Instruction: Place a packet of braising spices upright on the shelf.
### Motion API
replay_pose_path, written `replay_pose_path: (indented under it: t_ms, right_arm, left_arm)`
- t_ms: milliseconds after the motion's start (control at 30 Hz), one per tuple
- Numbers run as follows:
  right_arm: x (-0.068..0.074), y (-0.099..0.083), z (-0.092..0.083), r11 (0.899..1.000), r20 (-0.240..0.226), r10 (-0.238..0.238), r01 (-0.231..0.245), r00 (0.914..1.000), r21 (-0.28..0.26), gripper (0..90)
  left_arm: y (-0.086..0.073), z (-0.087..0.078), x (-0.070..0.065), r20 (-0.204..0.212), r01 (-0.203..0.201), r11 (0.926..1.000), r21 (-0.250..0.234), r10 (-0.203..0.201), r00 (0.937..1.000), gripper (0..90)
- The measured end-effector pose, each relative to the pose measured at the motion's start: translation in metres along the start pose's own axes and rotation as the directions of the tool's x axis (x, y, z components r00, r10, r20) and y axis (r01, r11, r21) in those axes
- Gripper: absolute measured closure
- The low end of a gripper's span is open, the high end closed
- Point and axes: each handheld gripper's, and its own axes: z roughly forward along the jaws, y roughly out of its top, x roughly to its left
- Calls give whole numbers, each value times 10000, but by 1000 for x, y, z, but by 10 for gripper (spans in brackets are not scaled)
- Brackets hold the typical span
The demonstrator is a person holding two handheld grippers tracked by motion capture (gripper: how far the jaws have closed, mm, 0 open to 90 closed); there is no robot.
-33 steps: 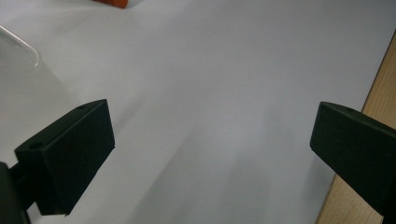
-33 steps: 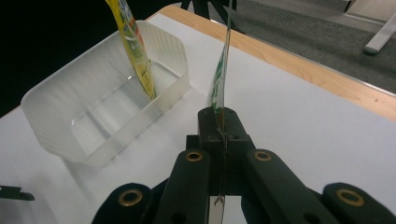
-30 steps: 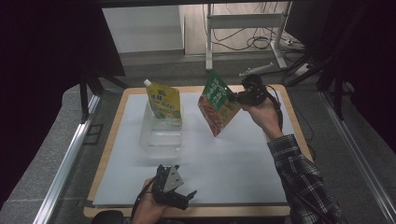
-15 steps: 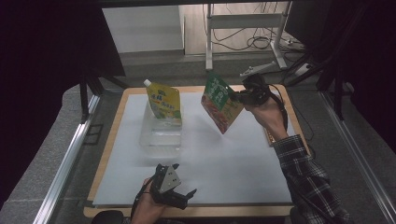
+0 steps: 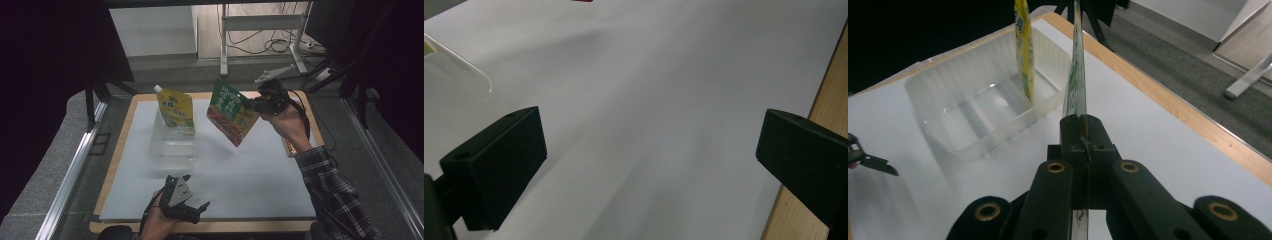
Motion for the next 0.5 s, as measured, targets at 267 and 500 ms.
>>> replay_pose_path:
  t_ms: [267,500]
  right_arm:
    - [7,3,-4,9994,-509,-343,341,9981,-49,891]
    - [15,6,-7,9982,-692,-596,594,9958,-38,891]
  left_arm:
    - [0,1,-1,7,-49,10000,49,49,10000,0]
    - [0,2,-2,7,-127,9999,112,127,9999,0]
